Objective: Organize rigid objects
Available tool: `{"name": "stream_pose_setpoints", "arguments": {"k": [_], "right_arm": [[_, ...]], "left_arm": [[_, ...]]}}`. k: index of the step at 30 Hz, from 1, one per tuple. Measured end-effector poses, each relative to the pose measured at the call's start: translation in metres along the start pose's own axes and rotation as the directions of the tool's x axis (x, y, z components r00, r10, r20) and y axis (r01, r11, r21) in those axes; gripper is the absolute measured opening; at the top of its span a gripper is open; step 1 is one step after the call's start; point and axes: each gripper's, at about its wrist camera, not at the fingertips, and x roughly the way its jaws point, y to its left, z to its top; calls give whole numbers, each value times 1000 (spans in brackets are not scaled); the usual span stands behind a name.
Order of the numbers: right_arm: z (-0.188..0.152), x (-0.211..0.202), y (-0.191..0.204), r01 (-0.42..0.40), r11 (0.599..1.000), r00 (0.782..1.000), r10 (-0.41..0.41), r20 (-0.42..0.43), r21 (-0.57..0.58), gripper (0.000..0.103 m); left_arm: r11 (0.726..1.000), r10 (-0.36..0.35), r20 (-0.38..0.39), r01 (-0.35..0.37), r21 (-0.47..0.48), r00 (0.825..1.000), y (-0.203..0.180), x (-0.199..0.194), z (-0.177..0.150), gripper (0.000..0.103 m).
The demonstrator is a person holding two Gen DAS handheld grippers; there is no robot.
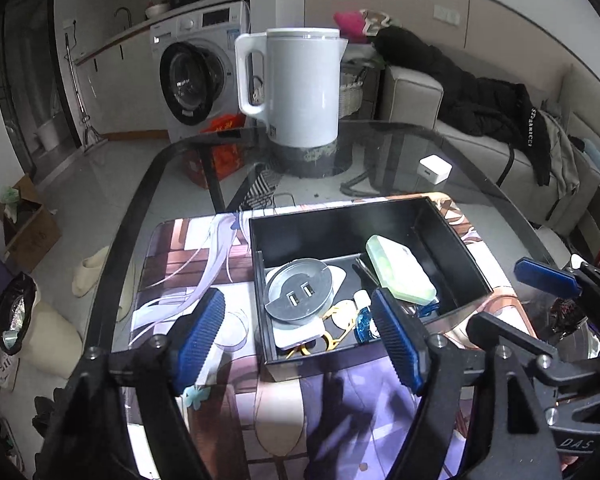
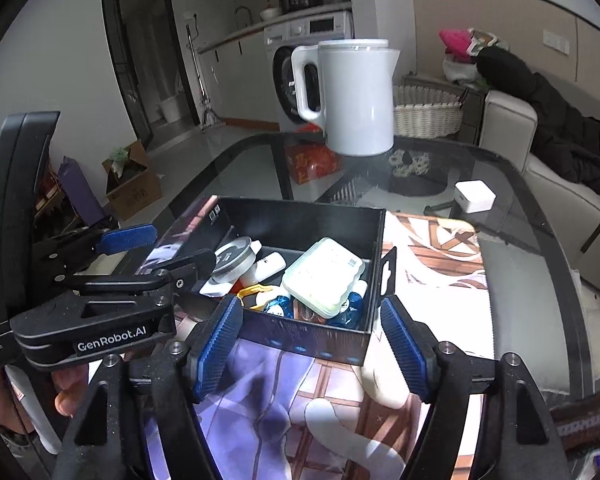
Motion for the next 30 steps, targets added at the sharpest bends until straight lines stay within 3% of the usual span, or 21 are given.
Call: {"name": "stream_pose_setpoints", "arguments": {"k": [5, 7, 11, 19, 22, 25, 30], "right_arm": [[-20, -20, -1, 46, 997, 997, -49, 64, 56, 82], [-27, -25, -1, 74, 995, 994, -78, 74, 66, 82], [-41, -39, 4, 73, 996, 989, -79, 123, 50, 82], [-54, -63, 19, 101, 995, 945, -97, 313, 5, 88], [-56, -64, 22, 124, 992, 935, -112, 336, -16, 88], [-58, -67, 20, 138, 990, 922, -130, 364, 3, 89], [-59, -70, 18, 120, 993, 923, -119, 366, 21, 91]], "left_arm": [[996, 84, 139, -89, 32, 987, -1, -24, -16, 84], [994, 111, 177, -114, 7, 978, 2, -33, -24, 91], [990, 141, 213, -131, -62, 967, 6, -43, -41, 95], [989, 150, 309, -145, -39, 939, 1, -54, -52, 101], [989, 148, 330, -132, -69, 932, 4, -58, -55, 103], [995, 101, 338, -92, -44, 935, 2, -58, -61, 103], [995, 94, 347, -84, -45, 933, 2, -61, -67, 103]]}}
